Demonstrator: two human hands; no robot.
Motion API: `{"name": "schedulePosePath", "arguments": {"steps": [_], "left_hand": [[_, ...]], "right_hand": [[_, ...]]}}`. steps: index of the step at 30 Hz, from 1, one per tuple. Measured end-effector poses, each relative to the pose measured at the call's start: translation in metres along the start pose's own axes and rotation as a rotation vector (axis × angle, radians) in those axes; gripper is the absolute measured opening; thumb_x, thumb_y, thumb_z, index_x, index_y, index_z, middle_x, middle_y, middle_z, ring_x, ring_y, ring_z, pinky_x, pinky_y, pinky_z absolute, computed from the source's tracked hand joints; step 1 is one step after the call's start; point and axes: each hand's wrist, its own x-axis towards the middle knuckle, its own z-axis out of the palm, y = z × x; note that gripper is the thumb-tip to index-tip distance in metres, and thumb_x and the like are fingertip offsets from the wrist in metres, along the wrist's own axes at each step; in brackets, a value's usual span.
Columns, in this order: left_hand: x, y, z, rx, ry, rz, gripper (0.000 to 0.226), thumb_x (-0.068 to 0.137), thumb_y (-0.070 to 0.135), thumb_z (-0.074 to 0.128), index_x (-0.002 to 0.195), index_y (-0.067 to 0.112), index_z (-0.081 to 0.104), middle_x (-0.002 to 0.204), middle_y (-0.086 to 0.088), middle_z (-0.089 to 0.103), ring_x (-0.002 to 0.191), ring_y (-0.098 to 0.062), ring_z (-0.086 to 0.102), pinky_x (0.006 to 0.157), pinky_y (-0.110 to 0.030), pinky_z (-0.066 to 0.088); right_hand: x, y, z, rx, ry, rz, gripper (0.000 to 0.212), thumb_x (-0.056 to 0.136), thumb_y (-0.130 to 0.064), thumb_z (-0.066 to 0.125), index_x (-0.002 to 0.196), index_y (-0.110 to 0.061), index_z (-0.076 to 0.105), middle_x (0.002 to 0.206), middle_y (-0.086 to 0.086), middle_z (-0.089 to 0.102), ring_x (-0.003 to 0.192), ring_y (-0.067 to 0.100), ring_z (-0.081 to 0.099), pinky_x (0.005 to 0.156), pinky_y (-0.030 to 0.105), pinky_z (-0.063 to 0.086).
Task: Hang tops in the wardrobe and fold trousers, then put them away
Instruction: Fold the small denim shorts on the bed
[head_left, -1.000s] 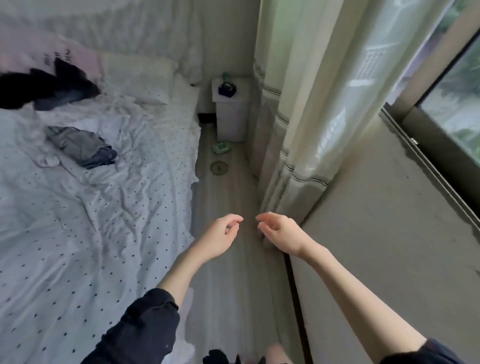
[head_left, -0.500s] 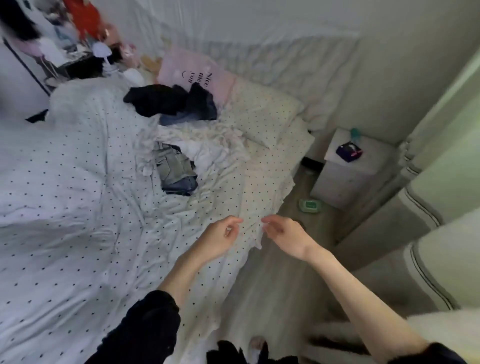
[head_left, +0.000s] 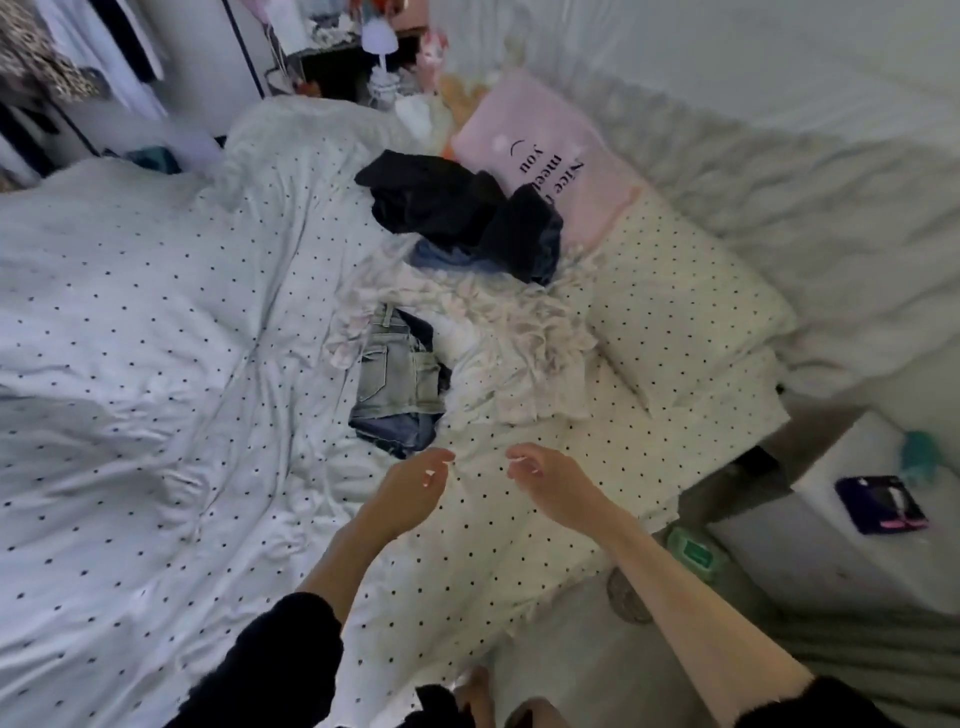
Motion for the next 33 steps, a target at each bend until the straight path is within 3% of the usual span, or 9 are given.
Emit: {"name": "schedulePosePath", "arguments": {"steps": [5, 9, 16, 20, 23, 26, 29, 31, 33], "left_hand": [[0.069, 0.007, -0.008, -0.035, 0.073, -0.205, 0.033, 0.098, 0.014, 0.044, 0.130, 0.012, 0.051, 0.127, -0.009, 0.058, 0.114, -0.024, 0.054, 0.083, -0.020, 0.037], [0.130, -0.005, -0.006, -0.115, 0.232, -0.347, 0.023, 0.095, 0.012, 0.045, 0.113, 0.018, 0.058, 0.109, -0.009, 0.063, 0.103, -0.029, 0.059, 0.078, -0.029, 0.042], [0.248, -0.034, 0.009, -0.010, 0.392, -0.432, 0.048, 0.095, 0.014, 0.050, 0.141, 0.014, 0.036, 0.143, -0.011, 0.038, 0.130, -0.026, 0.039, 0.107, -0.039, 0.035], [0.312, -0.060, 0.007, 0.100, 0.525, -0.518, 0.078, 0.088, 0.037, 0.060, 0.148, 0.022, 0.013, 0.155, -0.006, 0.012, 0.141, -0.028, 0.018, 0.111, -0.050, 0.028], [0.353, -0.079, -0.004, -0.077, 0.551, -0.719, 0.103, 0.080, 0.048, 0.068, 0.149, 0.025, -0.006, 0.154, -0.015, 0.011, 0.140, -0.034, 0.018, 0.109, -0.056, 0.027], [0.364, -0.100, -0.003, 0.056, 0.551, -0.804, 0.074, 0.086, 0.020, 0.062, 0.143, 0.016, 0.015, 0.121, -0.019, 0.051, 0.107, -0.036, 0.052, 0.088, -0.048, 0.047], [0.341, -0.116, -0.009, -0.100, 0.709, -0.714, 0.043, 0.082, 0.003, 0.053, 0.123, 0.008, 0.042, 0.076, -0.007, 0.057, 0.065, -0.025, 0.054, 0.051, -0.030, 0.042], [0.321, -0.122, -0.013, -0.366, 0.778, -0.649, 0.028, 0.080, 0.001, 0.055, 0.106, 0.011, 0.053, 0.066, -0.001, 0.057, 0.055, -0.017, 0.053, 0.047, -0.024, 0.041], [0.297, -0.124, -0.017, -0.629, 0.816, -0.624, 0.018, 0.078, -0.001, 0.056, 0.086, 0.014, 0.059, 0.068, -0.001, 0.062, 0.061, -0.019, 0.057, 0.058, -0.028, 0.048]], "right_hand": [[0.086, 0.004, -0.045, -0.024, -0.118, -0.017, 0.037, 0.099, -0.027, 0.039, 0.134, -0.019, 0.047, 0.135, 0.005, 0.053, 0.122, 0.017, 0.050, 0.096, 0.024, 0.038], [0.168, 0.011, -0.059, -0.083, -0.176, -0.061, 0.036, 0.099, -0.025, 0.038, 0.133, -0.019, 0.048, 0.135, 0.006, 0.054, 0.122, 0.019, 0.050, 0.097, 0.027, 0.038], [0.309, 0.024, -0.049, -0.126, -0.248, -0.173, 0.037, 0.100, -0.024, 0.036, 0.137, -0.019, 0.043, 0.133, 0.007, 0.055, 0.117, 0.020, 0.053, 0.086, 0.024, 0.040], [0.366, 0.044, -0.031, -0.144, -0.260, -0.244, 0.037, 0.101, -0.023, 0.036, 0.138, -0.020, 0.041, 0.130, 0.005, 0.058, 0.117, 0.017, 0.055, 0.085, 0.020, 0.040], [0.392, 0.061, -0.021, -0.164, -0.266, -0.309, 0.037, 0.101, -0.020, 0.039, 0.137, -0.018, 0.043, 0.126, 0.002, 0.060, 0.117, 0.015, 0.055, 0.086, 0.017, 0.039], [0.408, 0.069, -0.017, -0.164, -0.290, -0.335, 0.036, 0.100, -0.017, 0.041, 0.135, -0.017, 0.045, 0.126, 0.001, 0.061, 0.119, 0.014, 0.054, 0.089, 0.015, 0.037], [0.416, 0.064, -0.016, -0.153, -0.268, -0.356, 0.036, 0.099, -0.016, 0.042, 0.135, -0.014, 0.045, 0.126, 0.001, 0.060, 0.118, 0.015, 0.054, 0.091, 0.015, 0.038], [0.421, 0.057, -0.014, -0.134, -0.239, -0.356, 0.043, 0.099, -0.022, 0.045, 0.140, -0.016, 0.038, 0.135, 0.002, 0.052, 0.123, 0.016, 0.050, 0.094, 0.019, 0.038], [0.423, 0.042, -0.011, -0.080, -0.249, -0.329, 0.059, 0.096, -0.033, 0.051, 0.147, -0.019, 0.026, 0.148, 0.000, 0.035, 0.132, 0.015, 0.039, 0.103, 0.026, 0.036]]}}
